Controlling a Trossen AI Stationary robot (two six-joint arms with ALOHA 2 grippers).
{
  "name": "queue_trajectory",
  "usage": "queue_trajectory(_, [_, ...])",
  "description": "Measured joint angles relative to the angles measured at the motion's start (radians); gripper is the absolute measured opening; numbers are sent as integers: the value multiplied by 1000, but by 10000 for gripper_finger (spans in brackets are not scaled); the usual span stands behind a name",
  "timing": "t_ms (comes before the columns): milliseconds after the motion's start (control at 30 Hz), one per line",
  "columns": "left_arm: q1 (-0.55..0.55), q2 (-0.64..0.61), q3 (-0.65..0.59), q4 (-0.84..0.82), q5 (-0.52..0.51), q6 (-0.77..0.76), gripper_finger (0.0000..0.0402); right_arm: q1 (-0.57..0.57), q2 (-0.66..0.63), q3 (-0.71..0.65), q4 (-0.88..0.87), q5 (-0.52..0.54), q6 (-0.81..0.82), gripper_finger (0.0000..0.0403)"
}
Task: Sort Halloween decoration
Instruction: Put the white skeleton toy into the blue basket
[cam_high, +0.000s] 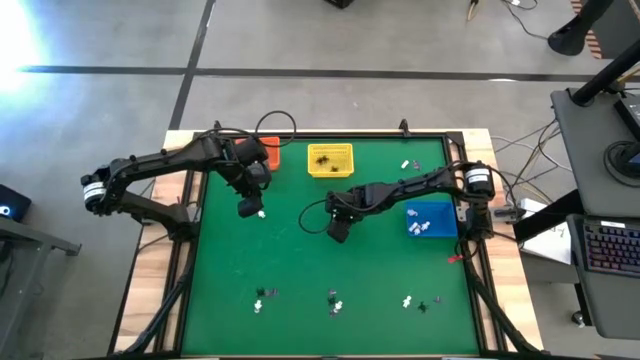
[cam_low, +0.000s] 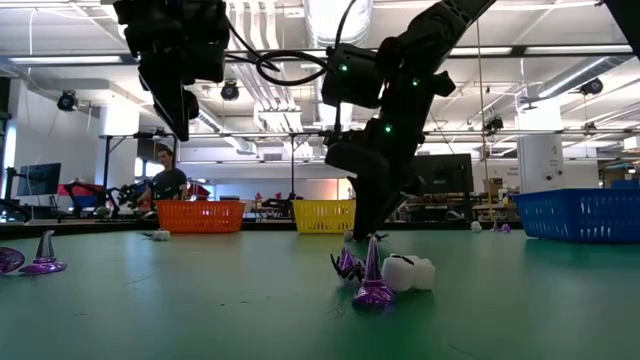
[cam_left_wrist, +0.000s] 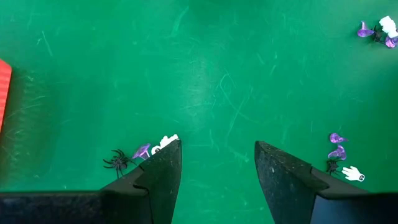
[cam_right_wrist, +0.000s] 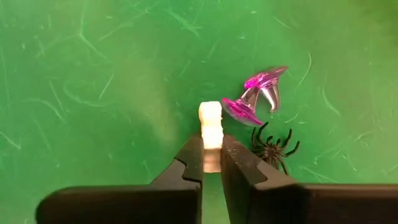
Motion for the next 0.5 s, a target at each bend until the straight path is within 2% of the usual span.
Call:
queue_trajectory(333, [0,0,0,0,0,0,185,2,-1,30,-1,-116,0,17])
queue_trajectory(500, [0,0,0,-2,0,0,185,2,-1,51,-12,-135,1,16])
